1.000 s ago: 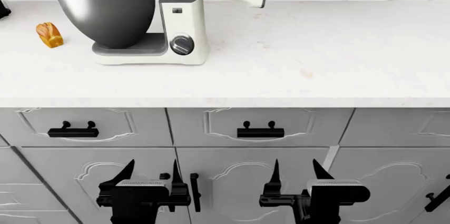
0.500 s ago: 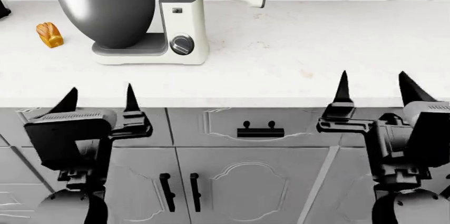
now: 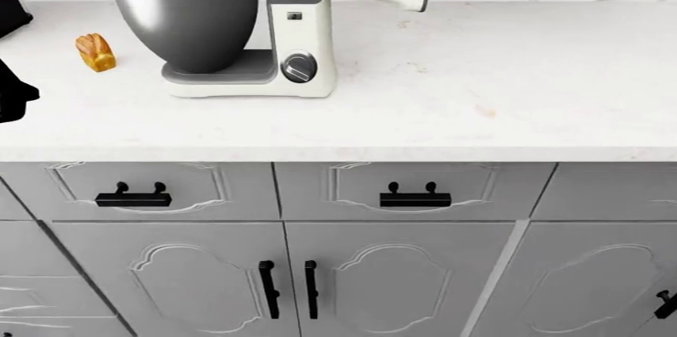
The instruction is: Place the bread in the stand mixer bowl.
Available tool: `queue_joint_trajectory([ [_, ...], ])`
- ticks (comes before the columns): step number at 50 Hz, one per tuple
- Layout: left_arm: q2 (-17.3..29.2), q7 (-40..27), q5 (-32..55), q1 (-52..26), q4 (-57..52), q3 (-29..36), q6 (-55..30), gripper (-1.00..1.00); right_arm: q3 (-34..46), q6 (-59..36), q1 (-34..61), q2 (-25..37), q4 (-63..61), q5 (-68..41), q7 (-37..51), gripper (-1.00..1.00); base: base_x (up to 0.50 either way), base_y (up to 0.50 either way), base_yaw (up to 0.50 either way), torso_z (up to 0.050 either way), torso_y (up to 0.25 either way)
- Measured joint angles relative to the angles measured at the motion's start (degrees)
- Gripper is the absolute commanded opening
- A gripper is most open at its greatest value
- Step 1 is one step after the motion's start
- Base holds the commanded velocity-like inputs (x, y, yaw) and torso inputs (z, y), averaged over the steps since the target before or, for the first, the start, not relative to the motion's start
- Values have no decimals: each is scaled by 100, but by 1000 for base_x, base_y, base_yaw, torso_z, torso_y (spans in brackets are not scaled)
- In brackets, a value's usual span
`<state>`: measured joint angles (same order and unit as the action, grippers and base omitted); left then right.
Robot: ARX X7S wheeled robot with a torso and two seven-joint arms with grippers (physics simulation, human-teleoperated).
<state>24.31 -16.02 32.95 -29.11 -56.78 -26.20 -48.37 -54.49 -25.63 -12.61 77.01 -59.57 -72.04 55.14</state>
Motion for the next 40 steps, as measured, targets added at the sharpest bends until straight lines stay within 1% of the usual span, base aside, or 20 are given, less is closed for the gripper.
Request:
queue_joint_trajectory([
  [3,56,-51,57,30,-45,-70,5,100,-674,209,-836,107,-43,-7,79,100,0,500,0,0,0],
  [6,90,-79,61,99,-55,-105,51,100,-1141,376,-1457,185,-43,11,137,100,0,500,0,0,0],
  [9,117,-102,65,162,-60,-138,94,100,-1481,507,-1918,236,-43,30,175,100,0,500,0,0,0],
  [14,149,-134,69,243,-66,-163,159,100,-1820,673,-2437,295,-43,79,222,100,0,500,0,0,0],
  [23,202,-184,93,319,-65,-168,234,100,-2121,832,-2913,358,-43,121,269,100,0,500,0,0,0],
  [35,272,-243,132,364,-45,-155,291,100,-2283,892,-3142,382,-43,131,284,100,0,498,0,0,0],
  [40,305,-271,142,375,-38,-163,301,100,-2333,895,-3183,388,-43,123,278,100,0,85,0,0,0],
])
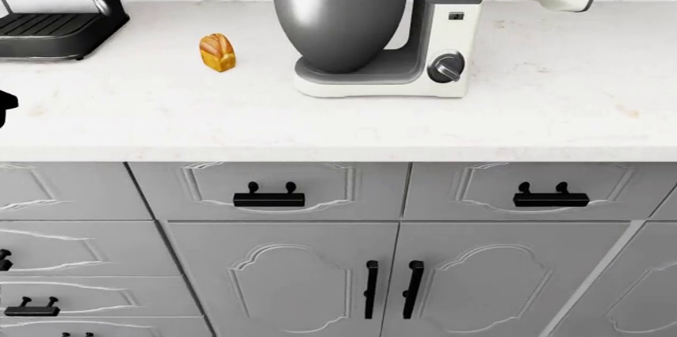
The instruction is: Place the bread in the stand mixer bowl.
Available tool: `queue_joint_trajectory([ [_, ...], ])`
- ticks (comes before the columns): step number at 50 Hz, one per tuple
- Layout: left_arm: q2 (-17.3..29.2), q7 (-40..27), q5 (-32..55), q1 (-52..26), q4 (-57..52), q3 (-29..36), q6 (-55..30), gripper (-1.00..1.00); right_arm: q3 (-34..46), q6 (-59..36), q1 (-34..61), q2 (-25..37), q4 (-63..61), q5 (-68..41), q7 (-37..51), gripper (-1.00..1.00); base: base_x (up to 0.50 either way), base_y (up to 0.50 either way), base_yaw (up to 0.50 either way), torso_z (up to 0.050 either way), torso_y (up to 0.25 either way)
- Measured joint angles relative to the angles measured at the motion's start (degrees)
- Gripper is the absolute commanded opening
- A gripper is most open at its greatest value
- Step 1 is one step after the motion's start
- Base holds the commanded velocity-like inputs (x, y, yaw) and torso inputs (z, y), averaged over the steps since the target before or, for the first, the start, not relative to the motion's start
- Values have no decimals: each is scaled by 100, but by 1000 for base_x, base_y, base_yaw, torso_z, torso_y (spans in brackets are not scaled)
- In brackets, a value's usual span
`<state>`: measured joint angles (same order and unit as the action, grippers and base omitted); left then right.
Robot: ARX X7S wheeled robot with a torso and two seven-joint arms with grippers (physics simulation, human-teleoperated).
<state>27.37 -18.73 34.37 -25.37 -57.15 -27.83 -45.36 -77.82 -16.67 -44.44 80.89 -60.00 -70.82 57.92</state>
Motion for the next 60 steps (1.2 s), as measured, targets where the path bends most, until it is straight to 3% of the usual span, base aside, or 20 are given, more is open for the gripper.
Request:
queue_joint_trajectory([
  [13,53,-61,59,42,-2,26,44,100,-67,7,-42,-35,0,45,-36,100,0,0,0,0,0],
  [44,173,-188,155,120,50,55,151,100,-83,186,-55,-220,0,279,-493,100,489,0,0,0,1],
  [60,225,-251,198,171,53,63,200,100,-32,221,-39,-306,0,462,-589,100,54,0,0,0,0],
])
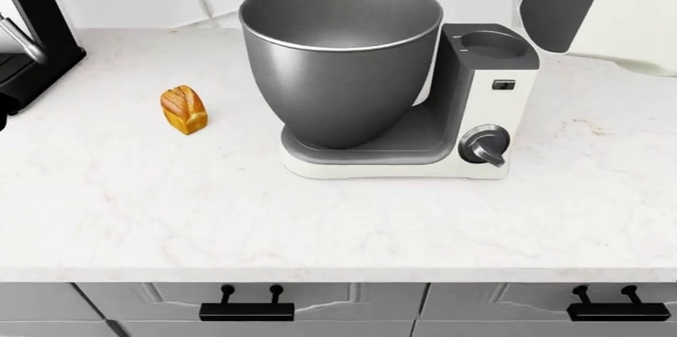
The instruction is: Place the bread in the stand mixer bowl.
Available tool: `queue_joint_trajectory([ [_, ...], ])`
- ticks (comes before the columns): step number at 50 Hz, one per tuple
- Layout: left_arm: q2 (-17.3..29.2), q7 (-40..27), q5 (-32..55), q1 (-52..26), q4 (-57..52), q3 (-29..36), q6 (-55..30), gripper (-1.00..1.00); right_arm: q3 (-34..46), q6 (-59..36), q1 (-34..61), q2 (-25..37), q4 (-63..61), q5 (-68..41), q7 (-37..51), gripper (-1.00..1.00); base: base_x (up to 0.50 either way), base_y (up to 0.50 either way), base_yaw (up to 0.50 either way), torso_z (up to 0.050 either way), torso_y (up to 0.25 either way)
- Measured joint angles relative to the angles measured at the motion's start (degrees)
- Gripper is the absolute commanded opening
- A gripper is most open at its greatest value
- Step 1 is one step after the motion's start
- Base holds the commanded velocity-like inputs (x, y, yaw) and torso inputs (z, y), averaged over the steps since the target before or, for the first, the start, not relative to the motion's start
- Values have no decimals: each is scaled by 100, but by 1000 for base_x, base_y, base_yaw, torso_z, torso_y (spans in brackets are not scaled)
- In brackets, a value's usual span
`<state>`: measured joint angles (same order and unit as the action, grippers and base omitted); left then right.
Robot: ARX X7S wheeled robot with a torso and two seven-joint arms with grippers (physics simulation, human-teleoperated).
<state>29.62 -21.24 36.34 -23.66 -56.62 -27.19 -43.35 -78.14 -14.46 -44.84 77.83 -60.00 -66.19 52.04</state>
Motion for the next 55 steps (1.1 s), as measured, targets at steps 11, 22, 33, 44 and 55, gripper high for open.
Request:
queue_joint_trajectory([
  [11,39,-40,38,14,25,14,27,100,58,70,-16,-82,0,189,-120,100,448,0,0,0,1],
  [22,74,-77,67,28,43,36,56,100,77,95,-16,-63,0,222,-116,100,26,0,0,0,1],
  [33,100,-23,226,-67,196,345,-67,100,101,132,-16,-84,0,261,-148,100,0,0,0,0,0],
  [44,-23,110,984,-780,1053,1258,-948,100,138,144,-16,-112,0,302,-182,100,0,0,0,0,0],
  [55,-174,35,1292,-1392,1995,1850,-1583,100,205,146,-16,-100,0,340,-181,100,0,0,0,0,0],
])
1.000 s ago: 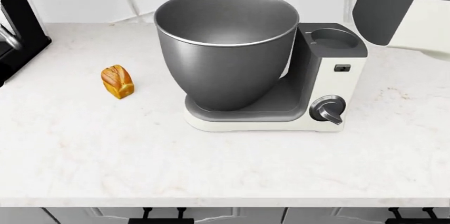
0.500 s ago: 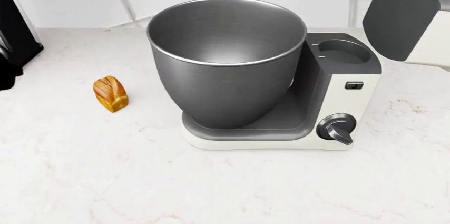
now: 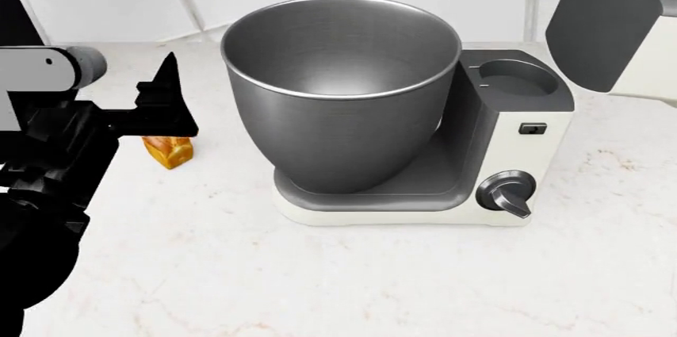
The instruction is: Place the bread in the stand mixer bowl.
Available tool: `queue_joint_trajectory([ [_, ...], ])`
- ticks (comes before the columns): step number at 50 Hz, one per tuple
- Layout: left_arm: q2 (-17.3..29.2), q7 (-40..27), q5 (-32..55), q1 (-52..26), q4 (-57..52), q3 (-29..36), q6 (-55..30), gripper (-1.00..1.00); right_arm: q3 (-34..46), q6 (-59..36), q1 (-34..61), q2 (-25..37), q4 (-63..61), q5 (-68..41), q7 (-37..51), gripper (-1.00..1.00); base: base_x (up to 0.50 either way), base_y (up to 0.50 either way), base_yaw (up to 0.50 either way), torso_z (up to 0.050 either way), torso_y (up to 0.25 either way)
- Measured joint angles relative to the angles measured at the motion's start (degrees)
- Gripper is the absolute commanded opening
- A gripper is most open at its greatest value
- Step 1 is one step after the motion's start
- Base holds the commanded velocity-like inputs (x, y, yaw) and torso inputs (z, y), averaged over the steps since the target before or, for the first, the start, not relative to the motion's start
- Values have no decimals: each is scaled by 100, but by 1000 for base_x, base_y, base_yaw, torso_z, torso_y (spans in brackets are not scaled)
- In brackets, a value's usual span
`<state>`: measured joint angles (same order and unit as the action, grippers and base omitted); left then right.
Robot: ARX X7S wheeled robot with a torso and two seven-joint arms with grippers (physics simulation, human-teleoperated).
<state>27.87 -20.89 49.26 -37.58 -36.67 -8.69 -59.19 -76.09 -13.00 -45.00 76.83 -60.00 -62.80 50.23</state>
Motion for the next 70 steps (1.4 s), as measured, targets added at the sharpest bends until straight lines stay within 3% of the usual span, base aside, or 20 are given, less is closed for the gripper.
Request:
queue_joint_trajectory([
  [30,-326,-355,-401,-721,2270,783,-518,100,171,65,0,-126,0,148,-98,100,0,0,0,0,0],
  [70,-589,-531,-861,-1053,3931,1350,-609,100,358,151,0,-298,0,325,-177,100,0,0,0,0,0],
])
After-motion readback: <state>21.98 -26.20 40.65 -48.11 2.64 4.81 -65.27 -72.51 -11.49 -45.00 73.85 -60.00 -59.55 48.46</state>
